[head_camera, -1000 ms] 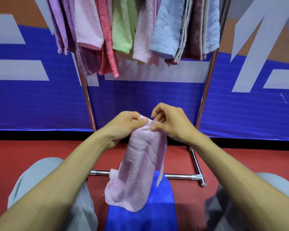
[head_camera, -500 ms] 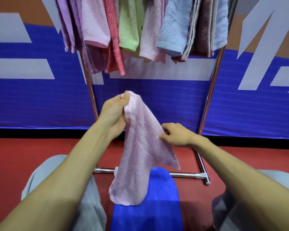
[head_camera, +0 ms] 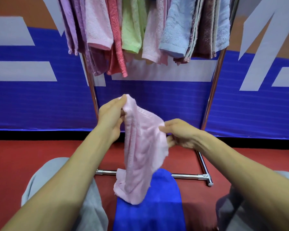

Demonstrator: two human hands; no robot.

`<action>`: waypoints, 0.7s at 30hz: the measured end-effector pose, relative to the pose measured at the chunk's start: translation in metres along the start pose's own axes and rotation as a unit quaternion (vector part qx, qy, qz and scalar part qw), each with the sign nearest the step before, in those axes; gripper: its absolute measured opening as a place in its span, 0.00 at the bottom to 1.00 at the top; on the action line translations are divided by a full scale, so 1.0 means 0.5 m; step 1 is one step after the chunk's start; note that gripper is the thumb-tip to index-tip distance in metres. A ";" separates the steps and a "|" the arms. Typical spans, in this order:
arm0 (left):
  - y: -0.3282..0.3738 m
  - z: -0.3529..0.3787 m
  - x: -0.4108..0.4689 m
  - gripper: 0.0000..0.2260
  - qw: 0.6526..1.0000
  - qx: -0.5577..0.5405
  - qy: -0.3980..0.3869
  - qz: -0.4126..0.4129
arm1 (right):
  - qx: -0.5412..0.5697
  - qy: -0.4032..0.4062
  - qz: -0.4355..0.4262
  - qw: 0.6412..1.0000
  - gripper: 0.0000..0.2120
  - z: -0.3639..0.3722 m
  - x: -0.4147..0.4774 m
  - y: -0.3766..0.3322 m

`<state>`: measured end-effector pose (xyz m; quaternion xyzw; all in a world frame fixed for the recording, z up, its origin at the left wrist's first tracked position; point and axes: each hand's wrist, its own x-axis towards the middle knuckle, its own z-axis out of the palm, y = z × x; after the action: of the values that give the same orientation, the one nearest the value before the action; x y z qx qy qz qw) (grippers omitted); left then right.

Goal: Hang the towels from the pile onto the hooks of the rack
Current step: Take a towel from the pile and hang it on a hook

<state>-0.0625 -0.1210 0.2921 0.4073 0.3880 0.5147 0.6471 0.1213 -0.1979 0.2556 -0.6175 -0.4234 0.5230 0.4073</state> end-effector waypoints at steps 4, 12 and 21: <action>-0.019 0.022 -0.036 0.05 0.983 0.146 -0.086 0.075 | 0.306 0.097 0.005 0.947 0.09 -0.002 -0.012 -0.038; -0.064 0.042 -0.062 0.05 0.920 0.315 -0.149 0.177 | 0.432 0.102 -0.001 0.896 0.12 0.001 -0.034 -0.044; -0.097 0.052 -0.069 0.15 0.860 0.385 -0.164 0.294 | 0.435 0.096 -0.001 0.895 0.13 0.003 -0.048 -0.049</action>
<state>-0.0273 -0.1648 0.2595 0.7973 0.3063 0.4163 0.3118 0.1150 -0.2128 0.2859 -0.4255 -0.1137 0.5925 0.6746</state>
